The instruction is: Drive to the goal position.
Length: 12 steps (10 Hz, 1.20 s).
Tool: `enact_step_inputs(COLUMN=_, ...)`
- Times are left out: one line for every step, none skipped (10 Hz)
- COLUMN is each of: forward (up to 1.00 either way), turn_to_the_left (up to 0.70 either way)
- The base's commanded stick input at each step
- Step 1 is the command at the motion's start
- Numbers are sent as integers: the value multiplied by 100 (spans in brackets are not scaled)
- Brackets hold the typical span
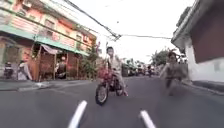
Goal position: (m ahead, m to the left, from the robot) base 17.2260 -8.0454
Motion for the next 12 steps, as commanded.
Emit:
enact_step_inputs(forward=0, turn_to_the_left=0)
enact_step_inputs(forward=0, turn_to_the_left=0)
enact_step_inputs(forward=0, turn_to_the_left=5)
enact_step_inputs(forward=0, turn_to_the_left=-9)
enact_step_inputs(forward=-60, turn_to_the_left=-3)
enact_step_inputs(forward=-100, turn_to_the_left=-5)
enact_step_inputs(forward=-100, turn_to_the_left=-1)
enact_step_inputs(forward=-100, turn_to_the_left=0)
enact_step_inputs(forward=-100, turn_to_the_left=0)
enact_step_inputs(forward=-100, turn_to_the_left=2)
enact_step_inputs(forward=-95, turn_to_the_left=0)
enact_step_inputs(forward=0, turn_to_the_left=0)
